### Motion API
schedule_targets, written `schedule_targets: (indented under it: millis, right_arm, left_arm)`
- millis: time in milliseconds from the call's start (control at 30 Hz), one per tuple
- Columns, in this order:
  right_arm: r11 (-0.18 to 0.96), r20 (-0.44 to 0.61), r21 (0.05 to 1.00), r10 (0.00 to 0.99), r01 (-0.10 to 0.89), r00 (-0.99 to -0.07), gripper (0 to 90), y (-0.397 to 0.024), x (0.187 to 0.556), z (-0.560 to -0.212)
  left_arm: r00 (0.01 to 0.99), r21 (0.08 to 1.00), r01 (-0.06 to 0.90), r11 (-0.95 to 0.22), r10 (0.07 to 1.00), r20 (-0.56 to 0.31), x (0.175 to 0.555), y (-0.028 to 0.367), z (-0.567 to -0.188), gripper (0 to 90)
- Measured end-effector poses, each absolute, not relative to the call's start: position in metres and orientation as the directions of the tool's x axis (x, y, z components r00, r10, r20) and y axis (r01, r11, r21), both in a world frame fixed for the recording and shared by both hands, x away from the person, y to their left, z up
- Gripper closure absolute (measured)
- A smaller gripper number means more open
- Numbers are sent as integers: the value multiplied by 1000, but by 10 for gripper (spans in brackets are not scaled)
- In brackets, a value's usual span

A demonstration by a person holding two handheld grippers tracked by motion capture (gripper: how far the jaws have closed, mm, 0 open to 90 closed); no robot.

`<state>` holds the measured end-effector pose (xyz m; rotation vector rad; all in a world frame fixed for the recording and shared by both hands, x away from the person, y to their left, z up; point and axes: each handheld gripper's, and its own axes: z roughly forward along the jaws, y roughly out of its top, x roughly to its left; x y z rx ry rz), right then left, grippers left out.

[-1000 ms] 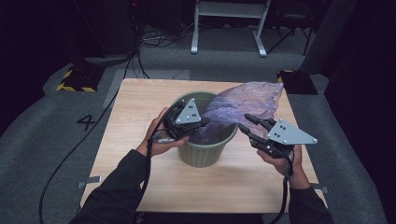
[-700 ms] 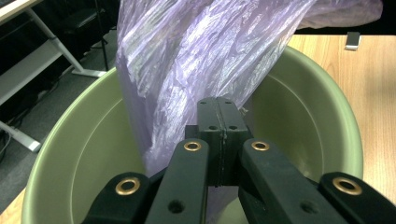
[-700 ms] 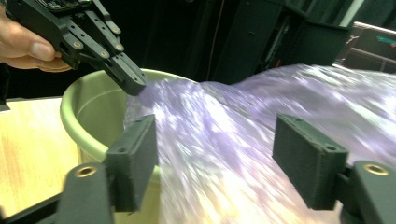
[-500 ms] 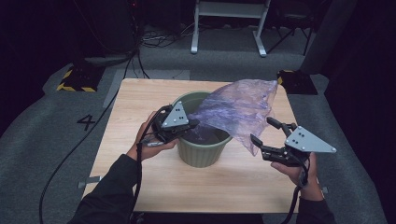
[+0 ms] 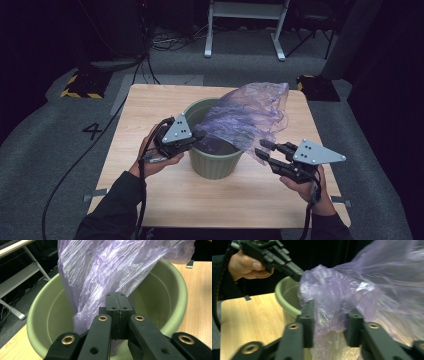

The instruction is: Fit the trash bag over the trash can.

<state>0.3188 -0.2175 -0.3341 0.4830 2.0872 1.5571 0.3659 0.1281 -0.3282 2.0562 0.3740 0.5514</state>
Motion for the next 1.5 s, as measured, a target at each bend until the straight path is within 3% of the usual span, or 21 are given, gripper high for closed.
schedule_targets:
  millis: [100, 233, 633, 733, 967, 1100, 1167, 1400, 1500]
  right_arm:
    - [301, -200, 953, 539, -34, -818, 829, -211, 316, -335]
    - [298, -214, 953, 534, -55, -818, 876, -206, 314, -335]
    - [329, -245, 941, 508, -77, -826, 869, -197, 312, -332]
    - [338, -253, 938, 516, -76, -819, 844, -196, 312, -332]
    - [342, -255, 937, 525, -73, -812, 852, -197, 315, -331]
    - [346, -263, 935, 511, -84, -818, 860, -194, 312, -329]
    - [348, -270, 933, 503, -94, -821, 862, -193, 310, -328]
    - [348, -274, 932, 491, -103, -827, 862, -194, 306, -328]
    - [342, -270, 934, 490, -102, -829, 861, -195, 305, -328]
  left_arm:
    - [849, 860, 47, -508, 475, 234, 364, 132, -329, 885]
    - [844, 866, 47, -498, 483, 232, 360, 137, -330, 801]
    - [854, 892, 36, -451, 477, 207, 343, 124, -315, 302]
    - [860, 905, 21, -425, 469, 200, 341, 120, -309, 242]
    - [865, 909, -2, -417, 455, 211, 343, 105, -297, 215]
    - [875, 889, 23, -457, 438, 203, 353, 92, -297, 235]
    - [870, 872, 23, -488, 439, 223, 358, 87, -298, 316]
    - [867, 848, 15, -530, 430, 253, 366, 89, -305, 765]
    - [866, 847, -1, -531, 424, 267, 363, 93, -306, 883]
